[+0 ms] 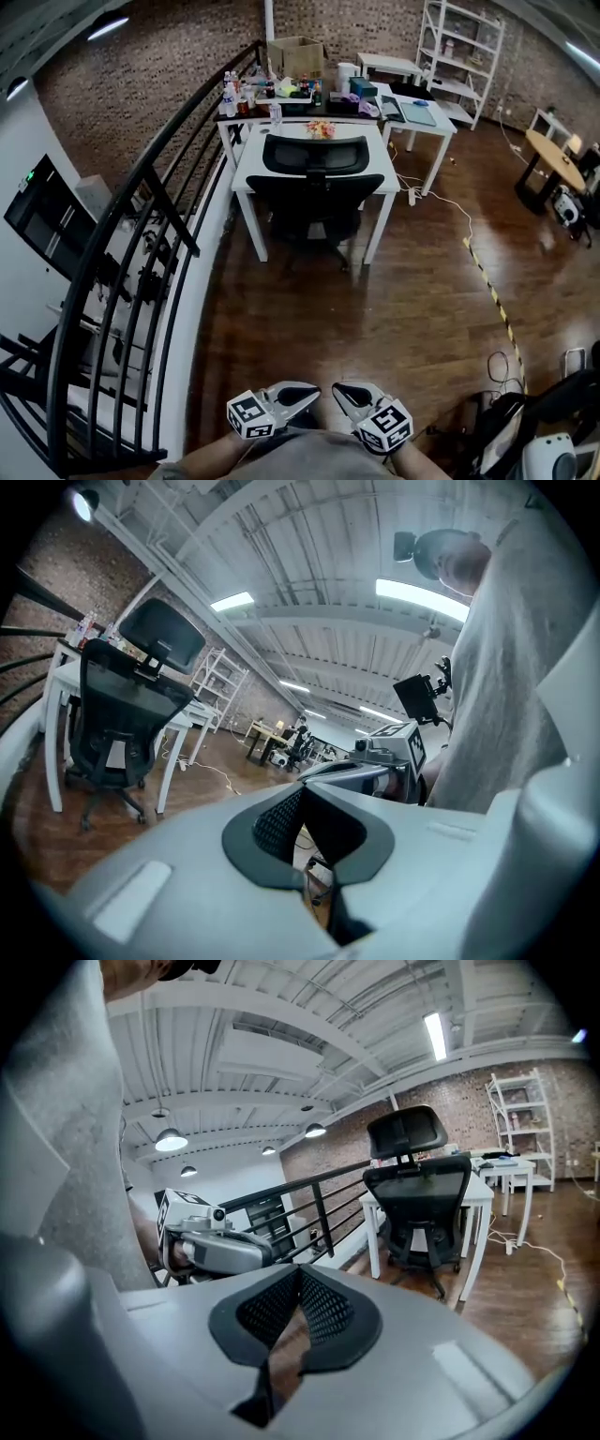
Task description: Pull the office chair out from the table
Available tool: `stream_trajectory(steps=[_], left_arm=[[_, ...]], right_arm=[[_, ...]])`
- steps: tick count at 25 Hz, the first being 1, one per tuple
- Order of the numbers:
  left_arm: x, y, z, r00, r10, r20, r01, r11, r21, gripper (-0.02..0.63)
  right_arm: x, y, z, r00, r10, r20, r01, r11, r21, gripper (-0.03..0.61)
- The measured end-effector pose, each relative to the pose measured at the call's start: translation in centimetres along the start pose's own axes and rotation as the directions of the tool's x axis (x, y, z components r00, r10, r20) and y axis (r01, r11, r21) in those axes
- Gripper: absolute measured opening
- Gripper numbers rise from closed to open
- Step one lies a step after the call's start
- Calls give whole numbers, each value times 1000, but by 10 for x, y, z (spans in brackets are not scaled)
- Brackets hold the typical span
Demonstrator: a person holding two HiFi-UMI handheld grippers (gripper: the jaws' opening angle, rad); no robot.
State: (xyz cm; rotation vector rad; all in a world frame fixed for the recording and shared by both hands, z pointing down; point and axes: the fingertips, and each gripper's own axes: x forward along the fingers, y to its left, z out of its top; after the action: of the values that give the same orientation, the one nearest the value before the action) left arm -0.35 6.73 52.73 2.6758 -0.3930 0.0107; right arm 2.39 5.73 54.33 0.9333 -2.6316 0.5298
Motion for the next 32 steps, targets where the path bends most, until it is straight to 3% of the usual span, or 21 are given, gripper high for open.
stream_trajectory(steps=[10,15,32], left_arm=[[-13,70,41,1000,-4,6,4,1000,-2,3],[-5,98,54,1000,20,9,-20,1000,-22,3],[91,248,166,989,130,75,-134,990,49,3]], right_arm=[[55,-37,44,996,-87,26,86,996,31,6],[71,-64,58,995,-93,26,92,995,37,6],[126,-237,156,995,-42,88,50,995,-88,6]])
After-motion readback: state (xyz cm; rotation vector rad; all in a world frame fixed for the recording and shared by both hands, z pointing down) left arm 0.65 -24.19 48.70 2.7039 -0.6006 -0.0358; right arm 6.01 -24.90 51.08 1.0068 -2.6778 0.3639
